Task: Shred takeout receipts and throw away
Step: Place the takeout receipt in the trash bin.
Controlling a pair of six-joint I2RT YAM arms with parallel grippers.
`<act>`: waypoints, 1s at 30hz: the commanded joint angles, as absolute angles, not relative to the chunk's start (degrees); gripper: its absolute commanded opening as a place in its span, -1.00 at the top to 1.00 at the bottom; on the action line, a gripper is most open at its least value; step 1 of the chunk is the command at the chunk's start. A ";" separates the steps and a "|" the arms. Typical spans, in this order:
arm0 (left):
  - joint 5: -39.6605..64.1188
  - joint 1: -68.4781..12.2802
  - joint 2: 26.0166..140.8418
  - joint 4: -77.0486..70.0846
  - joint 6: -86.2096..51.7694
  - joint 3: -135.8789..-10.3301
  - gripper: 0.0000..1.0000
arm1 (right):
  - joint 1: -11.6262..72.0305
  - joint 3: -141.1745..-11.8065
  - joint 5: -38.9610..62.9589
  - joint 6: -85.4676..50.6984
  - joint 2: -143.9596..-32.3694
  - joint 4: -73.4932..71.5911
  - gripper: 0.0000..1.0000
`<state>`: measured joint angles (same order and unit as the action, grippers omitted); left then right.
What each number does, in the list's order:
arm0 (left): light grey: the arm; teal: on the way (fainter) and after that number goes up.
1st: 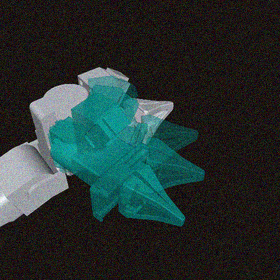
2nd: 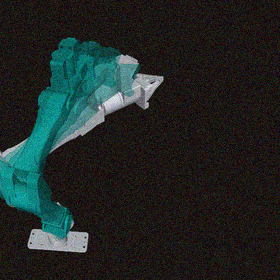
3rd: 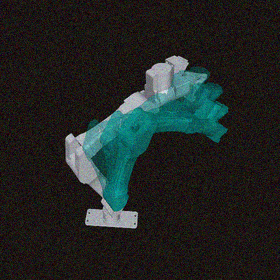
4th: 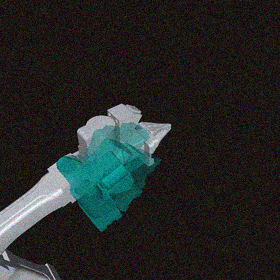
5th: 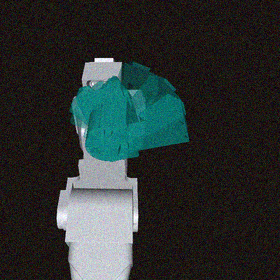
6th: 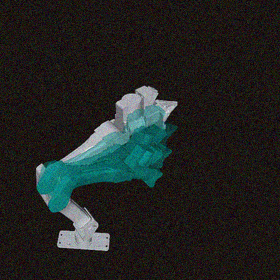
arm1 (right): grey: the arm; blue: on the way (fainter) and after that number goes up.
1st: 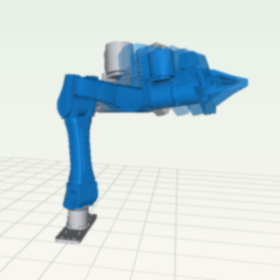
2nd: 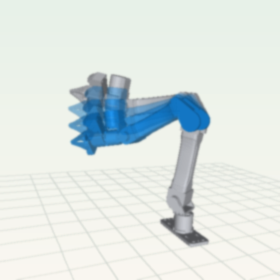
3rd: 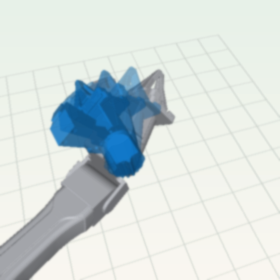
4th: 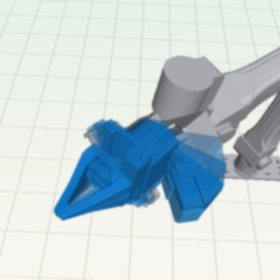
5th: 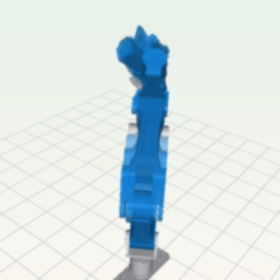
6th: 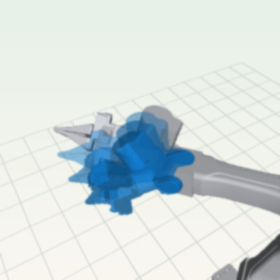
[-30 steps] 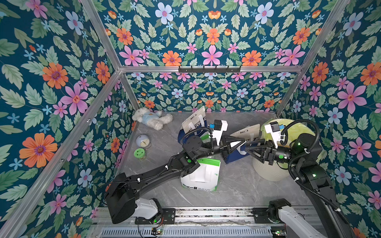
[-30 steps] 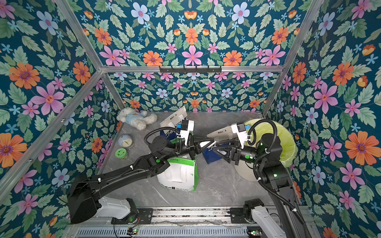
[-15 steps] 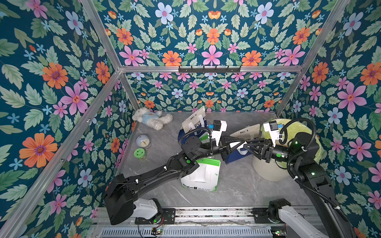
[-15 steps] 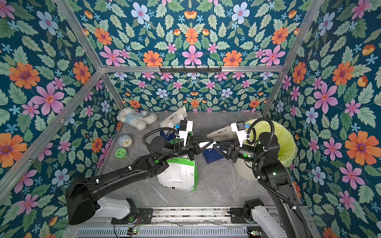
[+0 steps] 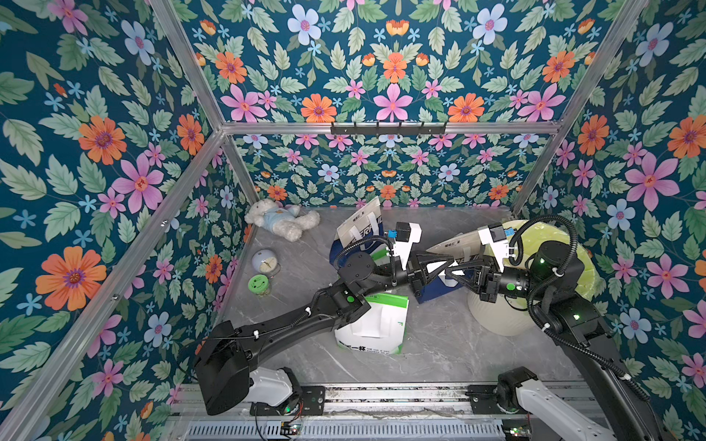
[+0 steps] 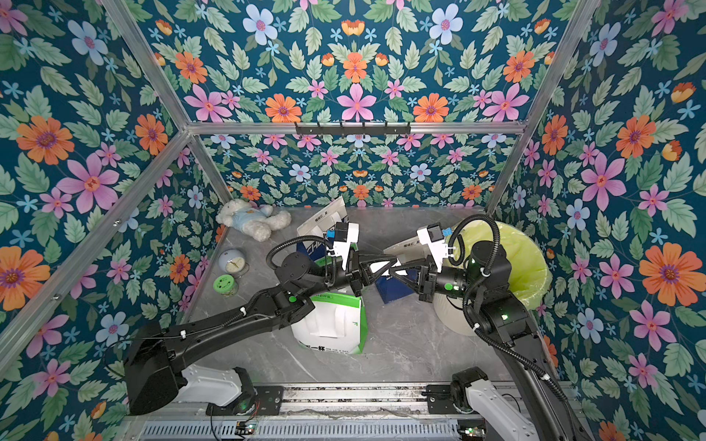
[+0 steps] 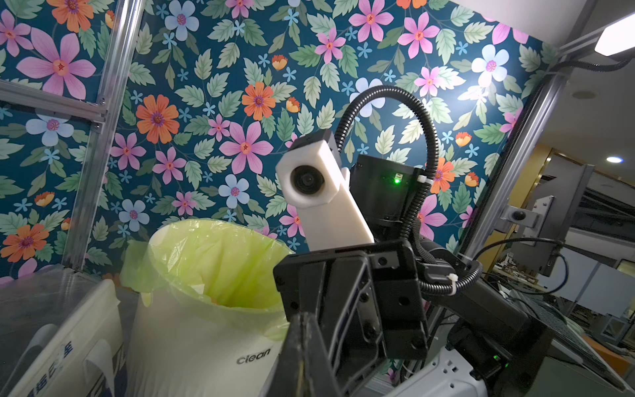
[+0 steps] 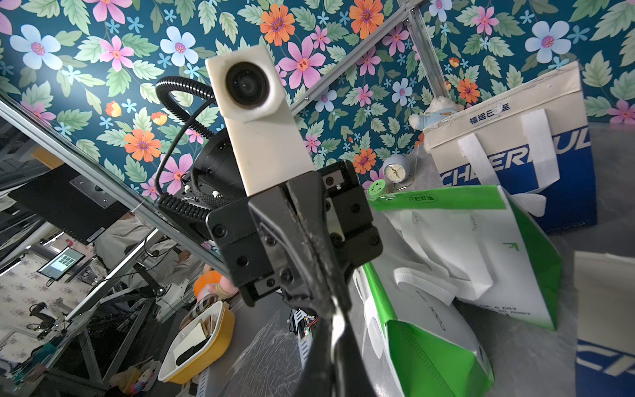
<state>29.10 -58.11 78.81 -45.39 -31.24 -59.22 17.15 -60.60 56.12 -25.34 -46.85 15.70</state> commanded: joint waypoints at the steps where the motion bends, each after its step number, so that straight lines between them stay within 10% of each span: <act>1: 30.41 -58.18 78.66 -47.14 -30.88 -59.66 1.00 | 17.28 -60.89 54.41 -24.94 -46.60 15.25 1.00; 6: 30.24 -58.18 78.91 -45.94 -30.93 -60.24 0.83 | 17.30 -61.64 45.95 -25.49 -45.97 18.65 1.00; 10: 28.63 -58.15 78.29 -40.74 -28.31 -61.68 -0.97 | 17.30 -64.55 38.14 -24.70 -46.67 26.52 1.00; 30: -11.98 -58.27 53.57 -18.86 -0.74 -51.49 -0.99 | 17.22 -76.81 -21.69 -35.00 -43.90 61.01 1.00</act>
